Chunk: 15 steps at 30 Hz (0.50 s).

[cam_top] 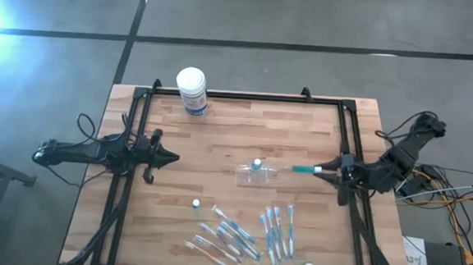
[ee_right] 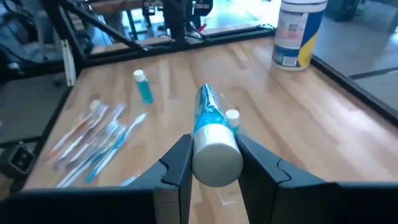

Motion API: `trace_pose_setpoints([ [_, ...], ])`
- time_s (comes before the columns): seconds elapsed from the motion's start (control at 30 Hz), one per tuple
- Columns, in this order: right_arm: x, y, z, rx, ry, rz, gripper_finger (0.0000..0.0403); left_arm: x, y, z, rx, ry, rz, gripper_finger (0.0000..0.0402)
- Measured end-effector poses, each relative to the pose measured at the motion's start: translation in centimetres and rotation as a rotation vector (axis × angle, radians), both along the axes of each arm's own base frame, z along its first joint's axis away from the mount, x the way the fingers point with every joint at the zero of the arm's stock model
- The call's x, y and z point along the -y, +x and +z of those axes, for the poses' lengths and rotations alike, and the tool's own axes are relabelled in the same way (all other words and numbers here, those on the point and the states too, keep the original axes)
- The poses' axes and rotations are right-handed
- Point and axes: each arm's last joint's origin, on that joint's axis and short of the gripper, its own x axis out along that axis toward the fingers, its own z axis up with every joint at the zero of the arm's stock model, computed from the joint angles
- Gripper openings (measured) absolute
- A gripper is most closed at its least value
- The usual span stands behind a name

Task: Pick & Place toothbrushing station
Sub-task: Put the blue mouthwash into the transparent organizer

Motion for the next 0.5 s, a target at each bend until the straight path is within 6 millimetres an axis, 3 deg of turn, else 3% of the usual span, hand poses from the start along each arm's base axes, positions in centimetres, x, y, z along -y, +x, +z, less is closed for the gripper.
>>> trace_pose_setpoints([
  [0.23, -0.3, 5.0, 3.9, -0.137, -0.037, 0.051, 0.0088, -0.2, 0.0, 0.1, 0.008, -0.015, 0.078, 0.0025],
  [0.5, 0.7, 12.3, 6.2, -0.540, -0.103, 0.011, 0.0089, -0.2, 0.0, 0.1, 0.007, -0.016, 0.079, 0.0025],
])
